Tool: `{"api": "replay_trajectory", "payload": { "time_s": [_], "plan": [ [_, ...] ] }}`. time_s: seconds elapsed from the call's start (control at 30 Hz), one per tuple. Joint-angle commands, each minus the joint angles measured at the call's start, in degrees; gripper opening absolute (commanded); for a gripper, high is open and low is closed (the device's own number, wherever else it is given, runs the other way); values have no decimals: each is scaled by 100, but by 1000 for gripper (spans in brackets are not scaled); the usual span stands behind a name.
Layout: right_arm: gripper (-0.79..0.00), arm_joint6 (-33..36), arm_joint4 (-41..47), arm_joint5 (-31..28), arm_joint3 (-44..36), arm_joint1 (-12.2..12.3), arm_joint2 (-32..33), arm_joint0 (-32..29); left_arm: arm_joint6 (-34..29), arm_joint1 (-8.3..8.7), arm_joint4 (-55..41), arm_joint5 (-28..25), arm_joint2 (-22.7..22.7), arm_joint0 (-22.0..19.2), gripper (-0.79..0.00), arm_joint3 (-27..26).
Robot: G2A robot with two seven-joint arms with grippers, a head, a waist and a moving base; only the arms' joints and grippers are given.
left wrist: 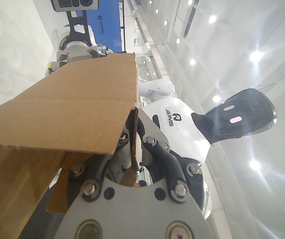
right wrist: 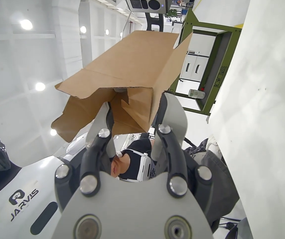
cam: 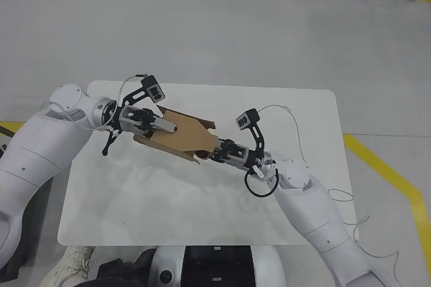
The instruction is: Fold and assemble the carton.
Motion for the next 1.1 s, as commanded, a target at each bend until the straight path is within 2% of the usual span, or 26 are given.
{"api": "replay_trajectory", "payload": {
  "time_s": [0.0,0.07,0.13,0.37,0.47,0.73,1.07],
  "plan": [
    [-403,16,21,-53,-24,4,23,-16,0,2,12,13,-3,4,-785,5],
    [-354,41,55,-131,-61,11,60,-43,0,1,-18,31,-11,10,-785,20],
    [-339,74,86,-182,-77,26,120,-81,0,-4,-168,89,-22,33,-785,6],
    [-508,92,73,-71,-64,68,245,-161,0,-3,-442,259,-60,77,-785,20],
    [-545,49,-48,6,-94,67,198,-148,0,-5,-413,291,-52,80,-785,32],
    [-526,-161,-364,153,-296,59,71,-129,0,-29,-268,322,-10,40,-785,41],
    [-545,-341,-626,324,-412,52,-34,-90,0,-83,-175,308,46,-6,-785,62]
  ]
}}
